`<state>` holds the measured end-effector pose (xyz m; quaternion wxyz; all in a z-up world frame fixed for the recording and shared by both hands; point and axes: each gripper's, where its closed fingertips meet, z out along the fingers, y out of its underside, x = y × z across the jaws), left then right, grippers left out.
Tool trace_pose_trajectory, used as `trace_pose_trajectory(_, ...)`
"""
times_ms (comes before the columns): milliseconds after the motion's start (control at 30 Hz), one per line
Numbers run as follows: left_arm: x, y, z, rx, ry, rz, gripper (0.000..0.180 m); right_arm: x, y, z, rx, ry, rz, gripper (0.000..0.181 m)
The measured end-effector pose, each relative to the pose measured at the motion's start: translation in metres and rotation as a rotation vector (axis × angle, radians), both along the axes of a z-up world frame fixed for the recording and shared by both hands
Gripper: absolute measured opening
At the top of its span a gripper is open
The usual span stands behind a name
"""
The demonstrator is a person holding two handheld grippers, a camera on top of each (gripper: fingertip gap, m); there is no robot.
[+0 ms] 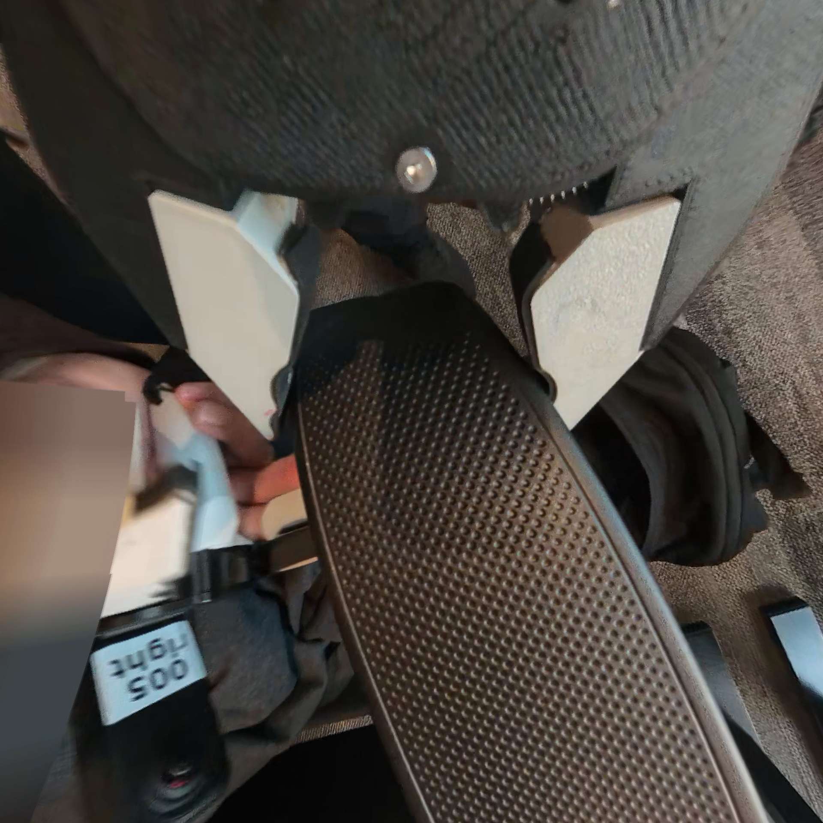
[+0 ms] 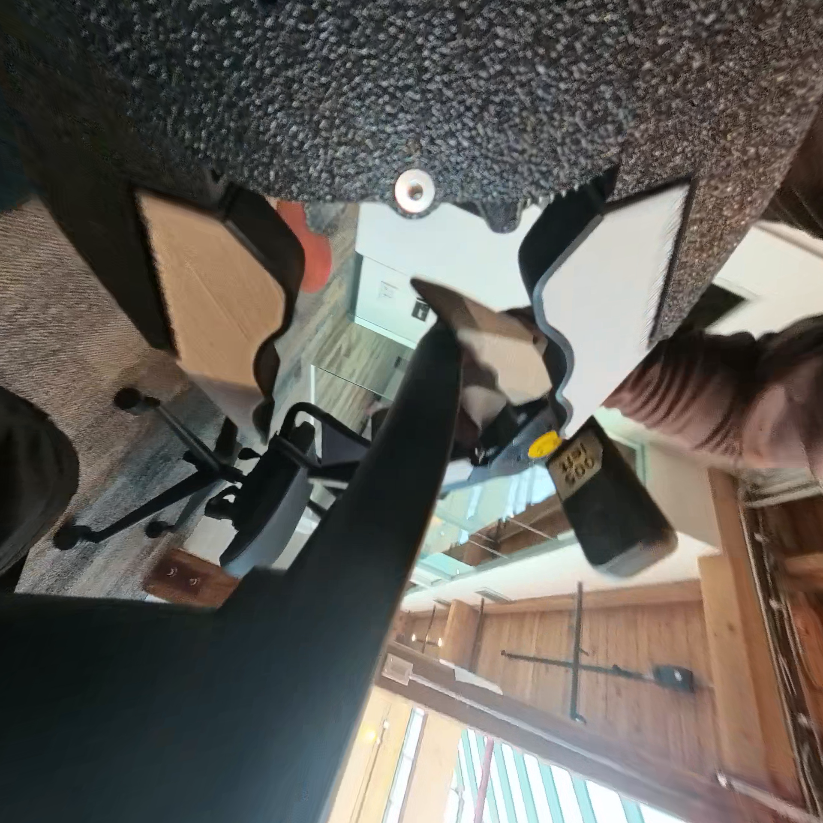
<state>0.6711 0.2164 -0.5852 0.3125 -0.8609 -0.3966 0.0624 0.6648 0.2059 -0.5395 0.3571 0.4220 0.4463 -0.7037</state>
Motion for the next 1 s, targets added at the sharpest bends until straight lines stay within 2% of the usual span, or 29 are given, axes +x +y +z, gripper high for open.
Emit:
trace_pose_trajectory(100,0.003,0.001,-0.001,0.017,-0.037,0.005,0.109,-0.023,-0.004,0.003,-0.030,-0.060,-0.033,0.119)
trace_pose_trajectory(200,0.004,0.000,-0.001,0.003,-0.058,0.000,0.108,-0.038,-0.009,0.006,0.007,-0.062,-0.018,0.125)
trace_pose_trajectory(300,0.004,0.001,-0.001,-0.002,-0.068,0.000,0.108,-0.055,-0.008,0.013,0.012,-0.066,-0.045,0.122)
trace_pose_trajectory(367,0.004,0.001,-0.001,-0.012,-0.079,0.002,0.108,-0.061,-0.012,0.009,0.031,-0.098,-0.027,0.112)
trace_pose_trajectory(500,0.004,0.000,-0.003,-0.060,-0.124,-0.014,0.110,-0.069,-0.016,-0.001,0.042,-0.163,-0.056,0.082)
trace_pose_trajectory(600,0.000,-0.004,-0.006,-0.140,-0.153,-0.021,0.118,-0.074,-0.017,-0.003,0.095,-0.154,-0.067,0.082)
trace_pose_trajectory(700,-0.006,-0.004,-0.007,-0.171,-0.166,-0.026,0.118,-0.081,-0.016,-0.006,0.154,-0.147,-0.093,0.082)
trace_pose_trajectory(833,-0.012,-0.007,-0.009,-0.243,-0.232,-0.055,0.116,-0.093,-0.008,-0.002,0.054,-0.146,-0.144,0.080)
trace_pose_trajectory(900,-0.016,-0.007,-0.010,-0.271,-0.240,-0.069,0.114,-0.097,-0.004,0.004,0.015,-0.116,-0.168,0.068)
trace_pose_trajectory(1000,-0.018,-0.005,-0.010,-0.292,-0.249,-0.082,0.113,-0.099,0.002,0.008,-0.042,-0.100,-0.189,0.065)
